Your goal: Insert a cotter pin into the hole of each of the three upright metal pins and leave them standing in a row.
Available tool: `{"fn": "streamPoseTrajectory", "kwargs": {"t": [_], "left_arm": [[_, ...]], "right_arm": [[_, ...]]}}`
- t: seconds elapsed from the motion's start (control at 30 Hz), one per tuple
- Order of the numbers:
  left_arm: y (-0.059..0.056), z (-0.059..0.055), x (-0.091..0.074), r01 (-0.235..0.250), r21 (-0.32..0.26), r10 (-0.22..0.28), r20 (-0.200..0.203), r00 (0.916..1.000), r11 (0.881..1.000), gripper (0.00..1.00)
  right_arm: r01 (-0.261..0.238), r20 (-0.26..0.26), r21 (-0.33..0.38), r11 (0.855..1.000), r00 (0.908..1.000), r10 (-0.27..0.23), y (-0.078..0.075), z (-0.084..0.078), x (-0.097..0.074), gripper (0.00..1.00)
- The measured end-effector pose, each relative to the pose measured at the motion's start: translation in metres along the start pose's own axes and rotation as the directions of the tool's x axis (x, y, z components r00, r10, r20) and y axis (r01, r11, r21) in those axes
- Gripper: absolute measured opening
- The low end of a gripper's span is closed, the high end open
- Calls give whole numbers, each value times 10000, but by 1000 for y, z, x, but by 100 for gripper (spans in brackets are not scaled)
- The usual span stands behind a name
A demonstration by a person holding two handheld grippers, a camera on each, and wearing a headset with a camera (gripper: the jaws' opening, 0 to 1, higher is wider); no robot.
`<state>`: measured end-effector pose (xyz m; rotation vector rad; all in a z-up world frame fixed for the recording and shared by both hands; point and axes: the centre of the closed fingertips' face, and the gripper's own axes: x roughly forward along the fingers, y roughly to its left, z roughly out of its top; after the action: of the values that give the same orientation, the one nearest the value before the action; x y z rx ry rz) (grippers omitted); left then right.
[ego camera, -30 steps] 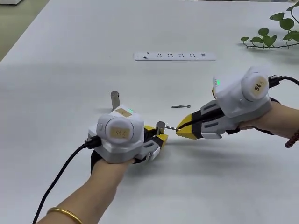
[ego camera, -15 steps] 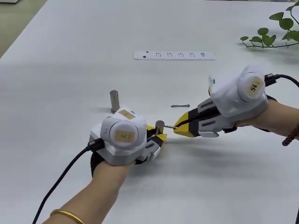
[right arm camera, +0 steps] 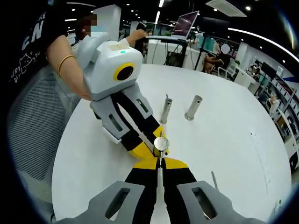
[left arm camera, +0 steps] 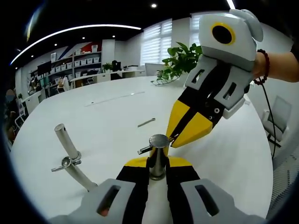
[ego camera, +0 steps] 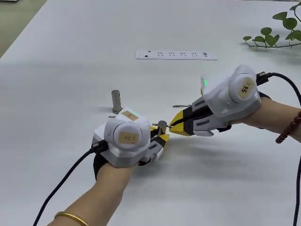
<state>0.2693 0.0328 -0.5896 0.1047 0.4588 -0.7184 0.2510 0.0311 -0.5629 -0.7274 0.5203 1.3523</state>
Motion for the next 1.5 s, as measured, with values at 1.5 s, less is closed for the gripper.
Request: {"fn": "streamPoseTrajectory", "kwargs": {"t": [1.5], "left_arm": [[2, 0, 1, -920, -708, 927, 71, 9957, 9932, 11]], "right_arm": [[286, -480, -1372, 9901, 9982, -355, -7, 4, -1, 0]]}}
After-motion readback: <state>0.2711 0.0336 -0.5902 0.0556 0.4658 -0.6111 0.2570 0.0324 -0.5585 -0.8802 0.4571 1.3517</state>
